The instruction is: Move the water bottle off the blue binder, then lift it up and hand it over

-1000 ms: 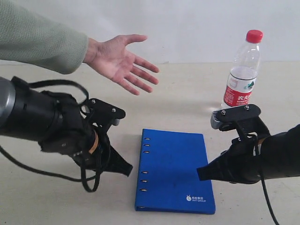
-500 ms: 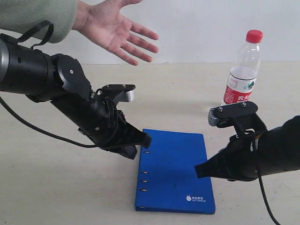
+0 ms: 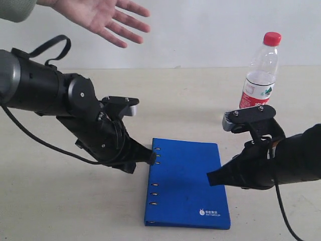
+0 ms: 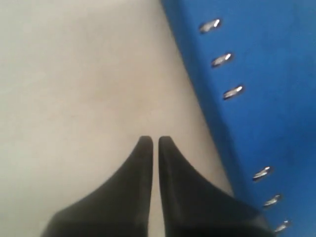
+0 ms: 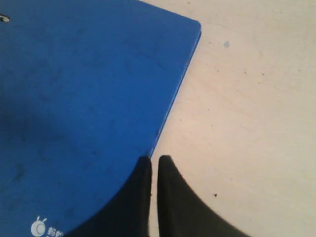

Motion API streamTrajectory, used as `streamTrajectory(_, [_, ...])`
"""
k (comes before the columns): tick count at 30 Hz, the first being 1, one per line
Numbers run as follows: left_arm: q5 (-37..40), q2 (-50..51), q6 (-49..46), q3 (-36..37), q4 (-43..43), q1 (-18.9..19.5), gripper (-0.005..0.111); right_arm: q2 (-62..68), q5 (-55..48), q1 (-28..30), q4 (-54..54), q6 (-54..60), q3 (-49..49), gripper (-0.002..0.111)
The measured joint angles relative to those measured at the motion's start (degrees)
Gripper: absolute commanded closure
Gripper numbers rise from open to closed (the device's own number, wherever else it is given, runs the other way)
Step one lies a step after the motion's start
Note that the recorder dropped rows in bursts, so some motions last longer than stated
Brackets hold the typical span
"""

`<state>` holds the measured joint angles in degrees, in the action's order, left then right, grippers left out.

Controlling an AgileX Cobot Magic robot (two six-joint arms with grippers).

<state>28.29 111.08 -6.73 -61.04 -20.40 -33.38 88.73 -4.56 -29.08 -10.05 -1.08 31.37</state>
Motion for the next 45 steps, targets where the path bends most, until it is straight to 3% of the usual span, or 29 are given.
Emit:
streamTrajectory(14, [1.0, 1.8, -1.4, 0.4, 0.1, -0.3, 0.102, 11.1, -6.1, 0.0, 0.0, -0.1, 9.4, 0.107])
streamTrajectory(16, [1.0, 1.8, -1.5, 0.4, 0.1, -0.3, 0.102, 11.2, -6.5, 0.0, 0.0, -0.2, 9.8, 0.099])
streamTrajectory(22, [1.0, 1.8, -1.6, 0.4, -0.1, -0.3, 0.102, 11.4, -9.2, 5.8, 0.0, 0.0, 10.1, 0.061])
streamTrajectory(29, [0.3, 1.8, -5.1, 0.4, -3.1, -0.3, 0.102, 11.6, -10.5, 9.0, -3.9, 6.3, 9.4, 0.061])
streamTrajectory(36, [0.3, 1.8, -10.6, 0.4, -7.4, -0.3, 0.102, 11.6, -12.9, 9.1, -27.0, 31.5, 9.4, 0.061])
streamTrajectory(40, [0.3, 1.8, -11.2, 0.4, -7.7, -0.3, 0.102, 11.6, -19.4, 9.1, -47.5, 51.7, 9.1, 0.061])
streamTrajectory(45, [0.9, 2.3, -11.5, 0.4, -7.8, -0.3, 0.102, 11.7, -21.2, 9.1, -52.4, 54.9, 9.1, 0.061])
